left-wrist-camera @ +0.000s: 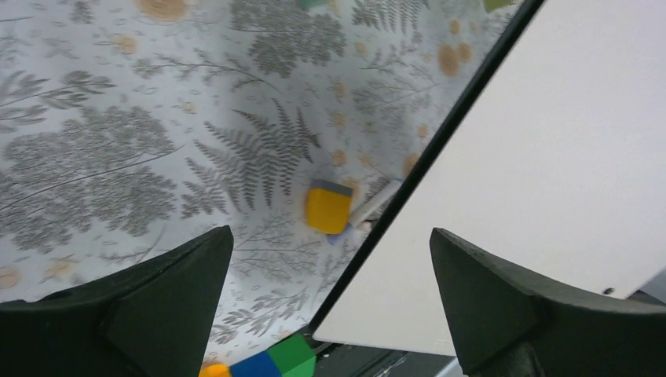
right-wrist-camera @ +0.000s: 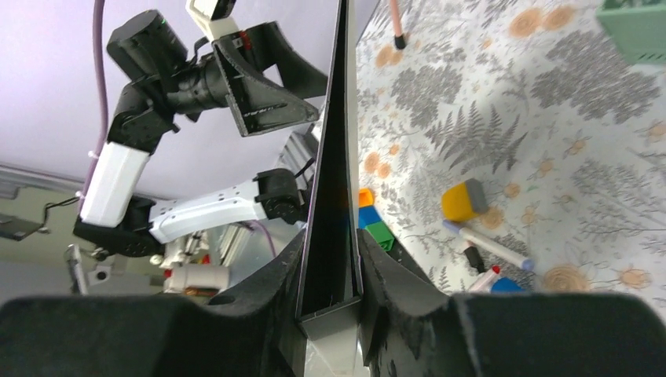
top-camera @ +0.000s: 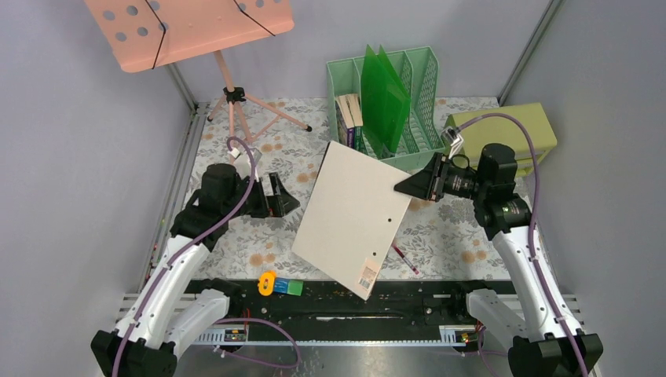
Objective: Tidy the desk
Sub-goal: Place the folder in the storage box.
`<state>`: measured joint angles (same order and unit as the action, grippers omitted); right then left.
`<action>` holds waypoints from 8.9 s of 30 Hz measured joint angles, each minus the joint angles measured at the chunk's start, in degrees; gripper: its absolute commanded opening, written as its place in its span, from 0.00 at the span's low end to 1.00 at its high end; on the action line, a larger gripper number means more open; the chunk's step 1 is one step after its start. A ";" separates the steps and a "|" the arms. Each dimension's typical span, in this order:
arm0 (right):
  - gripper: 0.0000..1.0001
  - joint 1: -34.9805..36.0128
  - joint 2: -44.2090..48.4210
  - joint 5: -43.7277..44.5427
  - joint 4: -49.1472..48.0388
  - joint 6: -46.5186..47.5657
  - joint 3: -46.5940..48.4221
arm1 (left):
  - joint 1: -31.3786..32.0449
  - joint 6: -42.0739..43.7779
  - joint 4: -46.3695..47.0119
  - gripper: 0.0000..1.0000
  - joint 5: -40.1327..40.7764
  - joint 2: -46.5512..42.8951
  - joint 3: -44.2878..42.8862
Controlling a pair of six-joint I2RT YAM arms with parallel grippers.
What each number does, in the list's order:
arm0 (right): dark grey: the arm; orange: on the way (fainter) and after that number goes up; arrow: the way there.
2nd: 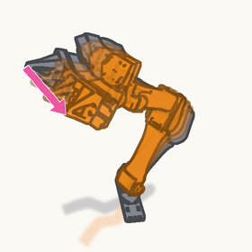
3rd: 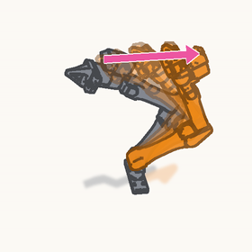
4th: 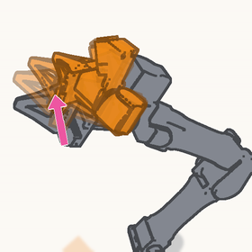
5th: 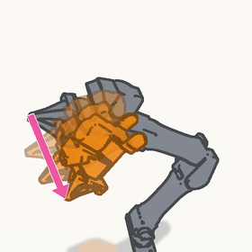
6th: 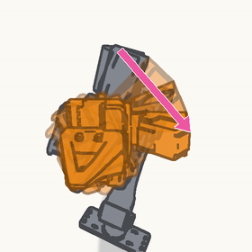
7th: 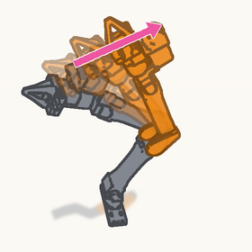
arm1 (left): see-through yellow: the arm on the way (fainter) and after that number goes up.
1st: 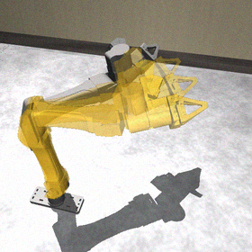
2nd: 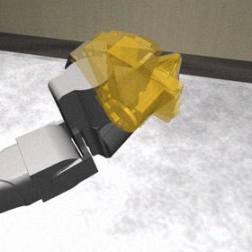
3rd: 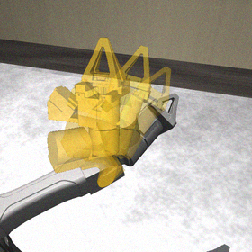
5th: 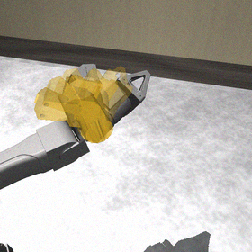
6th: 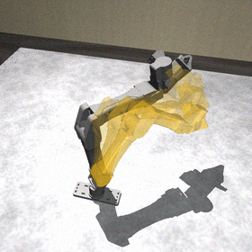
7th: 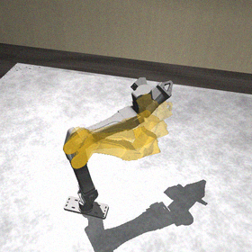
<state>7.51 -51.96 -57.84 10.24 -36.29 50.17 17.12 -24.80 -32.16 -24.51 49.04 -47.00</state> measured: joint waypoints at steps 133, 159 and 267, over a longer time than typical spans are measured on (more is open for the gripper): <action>0.00 6.75 -44.13 58.01 -23.41 30.42 48.22 | 0.76 5.81 -3.78 0.99 10.88 2.25 5.40; 0.00 9.27 -43.89 60.26 -40.06 28.85 32.11 | 1.16 5.81 -3.80 0.99 11.13 2.73 5.40; 0.00 7.39 -67.04 54.12 40.63 26.18 94.23 | 1.57 5.81 -3.91 0.99 11.32 3.58 5.40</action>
<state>14.90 -119.00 -3.73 50.87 -10.11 144.40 18.70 -18.98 -36.07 -13.19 52.62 -41.60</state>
